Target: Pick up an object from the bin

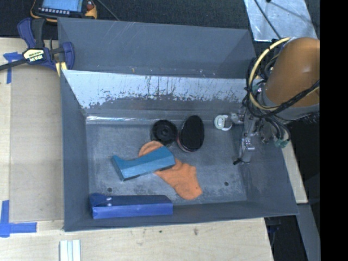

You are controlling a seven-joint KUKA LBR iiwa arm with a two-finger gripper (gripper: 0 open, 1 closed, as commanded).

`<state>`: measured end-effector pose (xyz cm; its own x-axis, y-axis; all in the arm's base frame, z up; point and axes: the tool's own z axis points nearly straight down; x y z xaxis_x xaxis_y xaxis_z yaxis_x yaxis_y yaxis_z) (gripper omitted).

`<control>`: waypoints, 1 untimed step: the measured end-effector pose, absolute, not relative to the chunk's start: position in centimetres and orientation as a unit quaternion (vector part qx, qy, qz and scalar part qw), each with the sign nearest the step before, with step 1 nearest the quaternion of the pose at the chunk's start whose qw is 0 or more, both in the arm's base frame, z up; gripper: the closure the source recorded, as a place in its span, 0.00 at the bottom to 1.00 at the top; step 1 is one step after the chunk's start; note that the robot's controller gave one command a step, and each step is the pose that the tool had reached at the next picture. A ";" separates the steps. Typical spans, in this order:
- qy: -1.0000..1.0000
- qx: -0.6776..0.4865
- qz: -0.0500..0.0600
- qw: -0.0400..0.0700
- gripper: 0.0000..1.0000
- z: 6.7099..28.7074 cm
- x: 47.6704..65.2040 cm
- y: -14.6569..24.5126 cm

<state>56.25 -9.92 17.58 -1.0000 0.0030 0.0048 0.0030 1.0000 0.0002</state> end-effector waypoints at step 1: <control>-1.000 0.000 0.000 -0.002 0.00 18.1 56.4 -9.9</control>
Offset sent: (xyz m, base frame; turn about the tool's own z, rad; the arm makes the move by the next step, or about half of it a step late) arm 0.0502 0.1133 -0.1058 0.0305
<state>56.44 -9.89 18.05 -1.0000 0.0006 -0.0040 0.0006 1.0000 -0.0009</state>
